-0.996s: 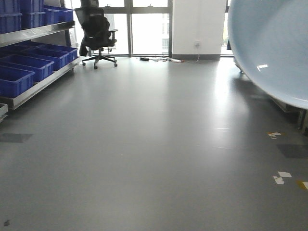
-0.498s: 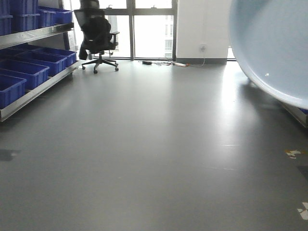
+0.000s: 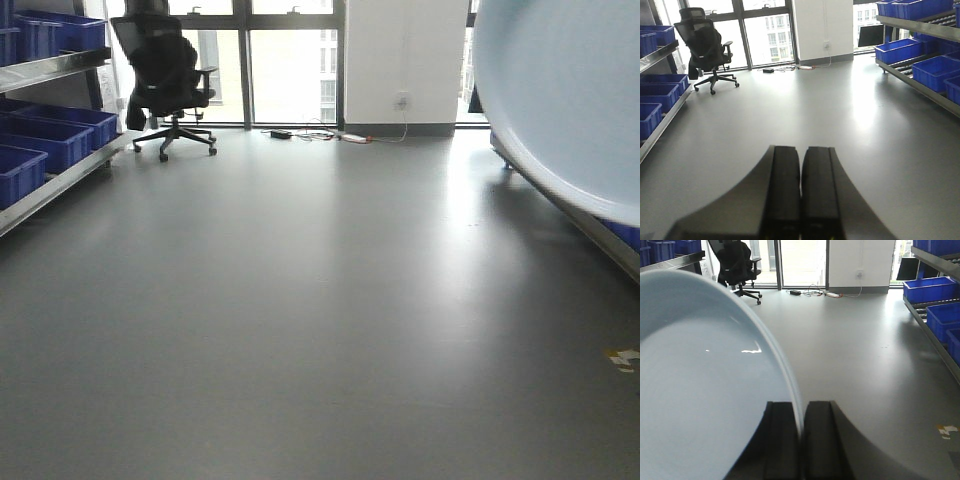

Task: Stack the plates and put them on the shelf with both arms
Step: 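Turn the base toward the shelf rack of blue bins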

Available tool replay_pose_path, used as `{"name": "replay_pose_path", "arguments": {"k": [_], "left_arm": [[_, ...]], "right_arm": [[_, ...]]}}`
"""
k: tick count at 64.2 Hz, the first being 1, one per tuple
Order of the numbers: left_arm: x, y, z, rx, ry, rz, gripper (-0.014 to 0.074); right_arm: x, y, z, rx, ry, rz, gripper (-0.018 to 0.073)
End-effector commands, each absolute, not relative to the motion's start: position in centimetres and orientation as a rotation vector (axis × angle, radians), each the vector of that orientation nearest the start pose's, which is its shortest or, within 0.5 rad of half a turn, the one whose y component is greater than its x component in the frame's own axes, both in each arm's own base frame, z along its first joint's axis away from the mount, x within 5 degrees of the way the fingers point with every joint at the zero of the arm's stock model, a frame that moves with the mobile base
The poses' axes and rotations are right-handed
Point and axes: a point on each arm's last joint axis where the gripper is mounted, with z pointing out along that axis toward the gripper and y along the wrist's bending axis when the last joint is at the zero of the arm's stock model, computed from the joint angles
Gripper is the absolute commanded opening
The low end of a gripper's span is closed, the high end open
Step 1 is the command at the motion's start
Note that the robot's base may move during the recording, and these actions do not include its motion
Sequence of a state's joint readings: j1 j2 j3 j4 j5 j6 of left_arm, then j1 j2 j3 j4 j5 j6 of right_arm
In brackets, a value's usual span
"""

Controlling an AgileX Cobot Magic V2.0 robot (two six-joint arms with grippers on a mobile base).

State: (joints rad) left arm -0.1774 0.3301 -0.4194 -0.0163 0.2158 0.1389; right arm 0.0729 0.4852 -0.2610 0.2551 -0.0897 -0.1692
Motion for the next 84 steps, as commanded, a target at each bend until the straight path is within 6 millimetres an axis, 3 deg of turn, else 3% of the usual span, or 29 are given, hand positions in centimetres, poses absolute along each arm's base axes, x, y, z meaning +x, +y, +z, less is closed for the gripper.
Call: {"name": "replay_pose_path", "arguments": {"k": [1,84], "left_arm": [[7.67,-1.41,33.22,0.223,1.484,-0.052,0.0083],[7.71,-1.41,33.21,0.223,1.486,-0.052,0.0083]], "right_arm": [[11.1,0.31,29.07,0.047,1.496,0.082,0.0057],[11.11,0.31,29.06,0.047,1.496,0.082,0.0057]]}}
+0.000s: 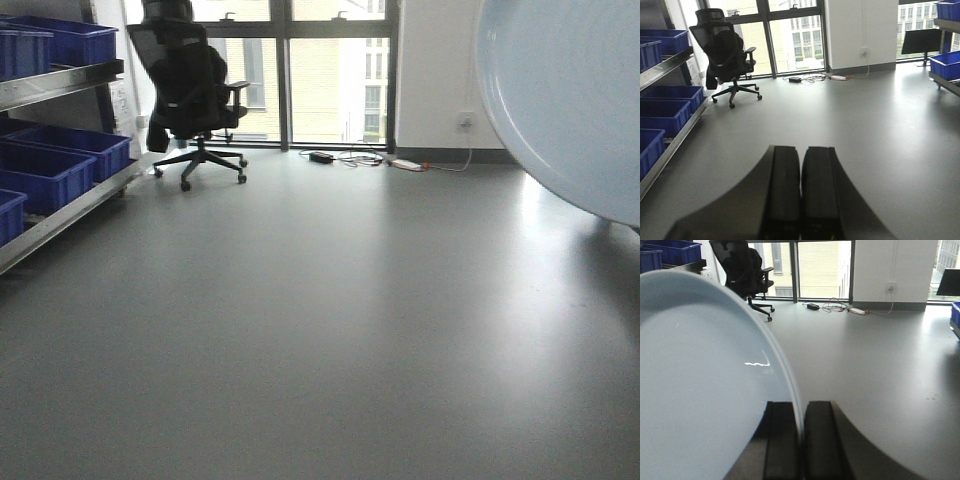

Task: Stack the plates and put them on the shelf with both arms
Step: 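Turn the base toward the shelf rack of blue bins, then drive up to the shelf rack holding the plates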

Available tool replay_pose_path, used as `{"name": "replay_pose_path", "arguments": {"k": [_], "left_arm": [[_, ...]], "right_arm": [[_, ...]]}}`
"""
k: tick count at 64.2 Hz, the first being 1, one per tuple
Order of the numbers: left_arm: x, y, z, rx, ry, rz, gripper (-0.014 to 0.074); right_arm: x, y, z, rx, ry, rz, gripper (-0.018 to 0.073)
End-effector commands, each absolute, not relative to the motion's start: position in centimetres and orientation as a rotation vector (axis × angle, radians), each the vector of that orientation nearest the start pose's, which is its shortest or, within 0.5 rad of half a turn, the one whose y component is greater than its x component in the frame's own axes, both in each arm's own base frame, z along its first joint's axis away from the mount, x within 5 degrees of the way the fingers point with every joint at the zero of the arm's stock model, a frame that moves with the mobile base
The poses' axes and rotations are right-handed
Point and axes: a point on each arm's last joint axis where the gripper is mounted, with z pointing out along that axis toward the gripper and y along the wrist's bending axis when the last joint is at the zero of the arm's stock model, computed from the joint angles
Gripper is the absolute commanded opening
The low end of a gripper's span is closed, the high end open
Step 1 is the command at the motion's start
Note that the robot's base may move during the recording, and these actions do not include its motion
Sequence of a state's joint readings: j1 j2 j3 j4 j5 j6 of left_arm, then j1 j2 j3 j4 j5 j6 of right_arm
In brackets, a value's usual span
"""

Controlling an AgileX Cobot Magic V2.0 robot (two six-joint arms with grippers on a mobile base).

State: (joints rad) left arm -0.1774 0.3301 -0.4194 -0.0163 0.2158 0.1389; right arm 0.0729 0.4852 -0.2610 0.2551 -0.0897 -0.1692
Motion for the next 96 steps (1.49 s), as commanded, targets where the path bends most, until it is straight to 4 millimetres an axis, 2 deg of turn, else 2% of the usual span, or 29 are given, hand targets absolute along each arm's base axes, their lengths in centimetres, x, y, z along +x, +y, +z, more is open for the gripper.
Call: {"name": "replay_pose_path", "arguments": {"k": [1,96], "left_arm": [[7.71,-1.41,33.21,0.223,1.486,-0.052,0.0083],[7.71,-1.41,33.21,0.223,1.486,-0.052,0.0083]], "right_arm": [[11.11,0.31,29.06,0.047,1.496,0.082,0.0057],[11.11,0.31,29.06,0.047,1.496,0.082,0.0057]]}}
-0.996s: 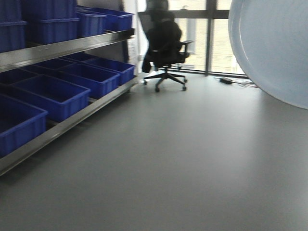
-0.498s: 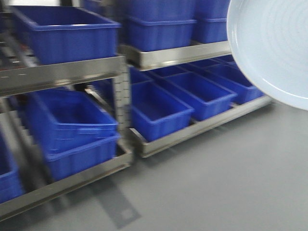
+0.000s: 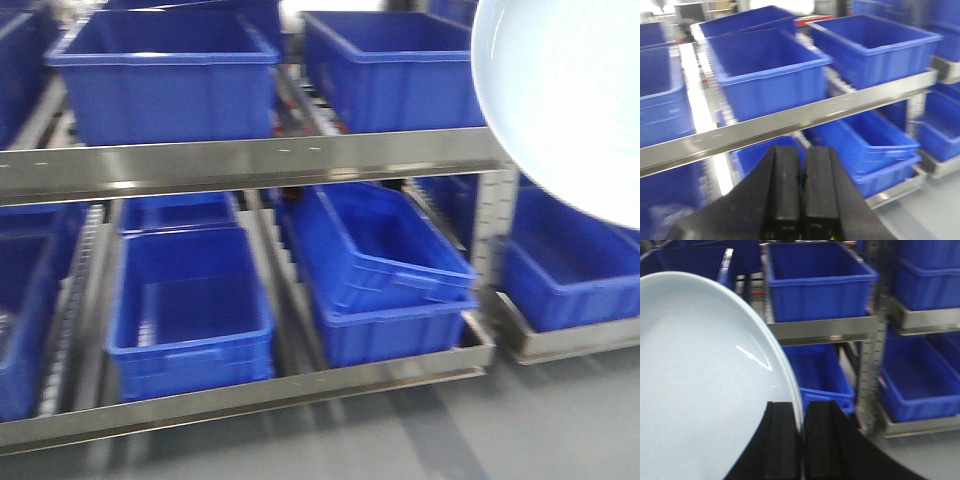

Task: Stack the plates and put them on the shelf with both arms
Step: 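Drive up to the shelf rack holding the plates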

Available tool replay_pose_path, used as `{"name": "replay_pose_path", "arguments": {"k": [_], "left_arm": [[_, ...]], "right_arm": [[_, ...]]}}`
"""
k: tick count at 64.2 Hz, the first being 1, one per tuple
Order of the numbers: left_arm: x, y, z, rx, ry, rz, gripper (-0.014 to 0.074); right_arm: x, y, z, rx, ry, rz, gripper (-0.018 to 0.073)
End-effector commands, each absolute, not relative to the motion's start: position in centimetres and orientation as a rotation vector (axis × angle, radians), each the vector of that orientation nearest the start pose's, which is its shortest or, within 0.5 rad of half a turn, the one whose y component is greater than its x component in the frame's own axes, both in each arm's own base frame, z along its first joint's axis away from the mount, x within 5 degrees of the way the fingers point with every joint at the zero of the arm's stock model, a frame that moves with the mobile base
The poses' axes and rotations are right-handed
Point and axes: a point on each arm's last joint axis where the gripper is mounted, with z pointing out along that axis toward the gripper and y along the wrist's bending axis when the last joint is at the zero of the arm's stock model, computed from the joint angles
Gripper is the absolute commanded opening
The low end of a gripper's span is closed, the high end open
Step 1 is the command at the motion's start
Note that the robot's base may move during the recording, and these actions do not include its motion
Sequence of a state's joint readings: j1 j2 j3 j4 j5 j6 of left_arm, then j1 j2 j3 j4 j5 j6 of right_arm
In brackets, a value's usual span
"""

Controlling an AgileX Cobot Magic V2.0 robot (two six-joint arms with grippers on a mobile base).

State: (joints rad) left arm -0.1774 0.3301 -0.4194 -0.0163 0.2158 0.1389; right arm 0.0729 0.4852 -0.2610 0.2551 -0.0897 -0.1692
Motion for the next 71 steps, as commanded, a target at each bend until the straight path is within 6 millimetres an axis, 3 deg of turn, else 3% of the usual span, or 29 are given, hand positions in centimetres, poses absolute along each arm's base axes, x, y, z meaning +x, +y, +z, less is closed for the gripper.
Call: {"name": "replay_pose_path", "arguments": {"k": [1,71], "left_arm": [[7.71,-1.41,33.21,0.223,1.486,-0.052,0.0083],[7.71,-1.41,33.21,0.223,1.486,-0.052,0.0083]], "right_arm": [[11.11,0.31,29.06,0.047,1.496,0.082,0.0057],[11.11,0.31,29.06,0.047,1.496,0.082,0.0057]]}}
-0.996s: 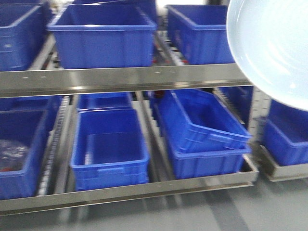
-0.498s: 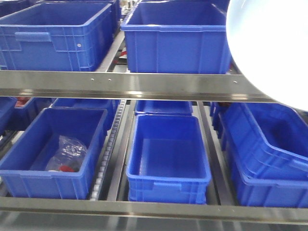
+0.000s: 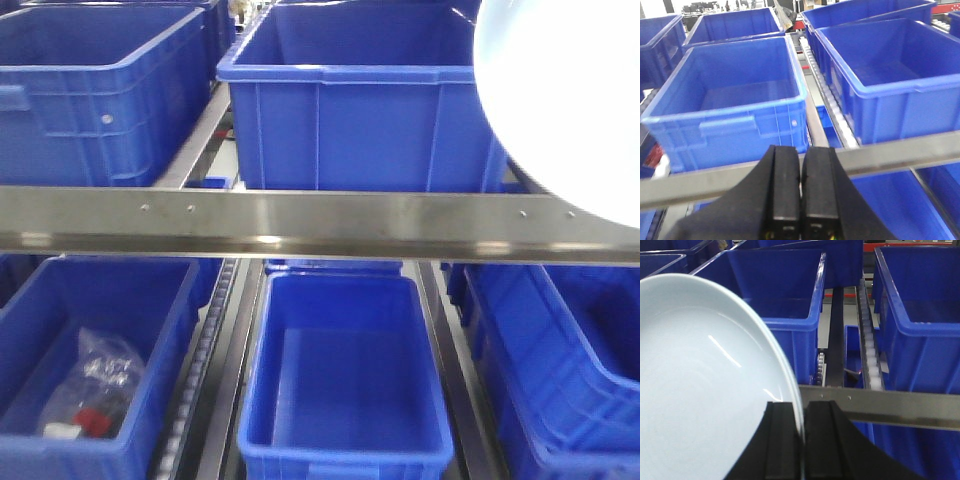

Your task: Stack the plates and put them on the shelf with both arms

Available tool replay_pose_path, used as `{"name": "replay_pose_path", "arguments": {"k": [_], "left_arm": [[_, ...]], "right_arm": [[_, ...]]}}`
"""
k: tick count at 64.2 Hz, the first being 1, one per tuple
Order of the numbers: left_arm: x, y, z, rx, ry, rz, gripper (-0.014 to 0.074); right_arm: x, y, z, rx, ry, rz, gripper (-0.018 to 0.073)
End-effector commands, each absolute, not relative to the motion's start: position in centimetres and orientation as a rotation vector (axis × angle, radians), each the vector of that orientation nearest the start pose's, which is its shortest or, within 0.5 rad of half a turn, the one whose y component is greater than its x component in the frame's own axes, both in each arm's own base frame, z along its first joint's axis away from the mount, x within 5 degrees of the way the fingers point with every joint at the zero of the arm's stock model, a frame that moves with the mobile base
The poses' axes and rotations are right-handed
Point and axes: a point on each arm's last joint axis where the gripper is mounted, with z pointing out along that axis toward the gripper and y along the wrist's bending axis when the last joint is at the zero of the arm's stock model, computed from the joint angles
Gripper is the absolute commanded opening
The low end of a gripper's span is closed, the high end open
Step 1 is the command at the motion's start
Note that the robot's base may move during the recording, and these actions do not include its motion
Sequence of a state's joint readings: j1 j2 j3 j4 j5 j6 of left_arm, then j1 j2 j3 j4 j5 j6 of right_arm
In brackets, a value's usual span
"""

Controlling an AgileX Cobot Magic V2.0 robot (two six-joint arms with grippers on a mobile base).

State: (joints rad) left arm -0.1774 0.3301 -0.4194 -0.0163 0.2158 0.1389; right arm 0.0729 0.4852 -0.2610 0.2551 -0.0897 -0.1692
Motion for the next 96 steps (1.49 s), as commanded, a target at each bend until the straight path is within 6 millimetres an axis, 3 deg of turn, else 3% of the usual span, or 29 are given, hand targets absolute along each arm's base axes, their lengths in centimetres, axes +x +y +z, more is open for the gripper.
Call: {"name": "replay_pose_path", "arguments": {"k": [1,96], "left_arm": [[7.71,-1.41,33.21,0.223,1.486,-0.052,0.0083],[7.71,-1.41,33.21,0.223,1.486,-0.052,0.0083]], "right_arm": [[11.11,0.31,29.06,0.047,1.496,0.082,0.0057],[11.11,0.31,29.06,0.047,1.496,0.082,0.0057]]}}
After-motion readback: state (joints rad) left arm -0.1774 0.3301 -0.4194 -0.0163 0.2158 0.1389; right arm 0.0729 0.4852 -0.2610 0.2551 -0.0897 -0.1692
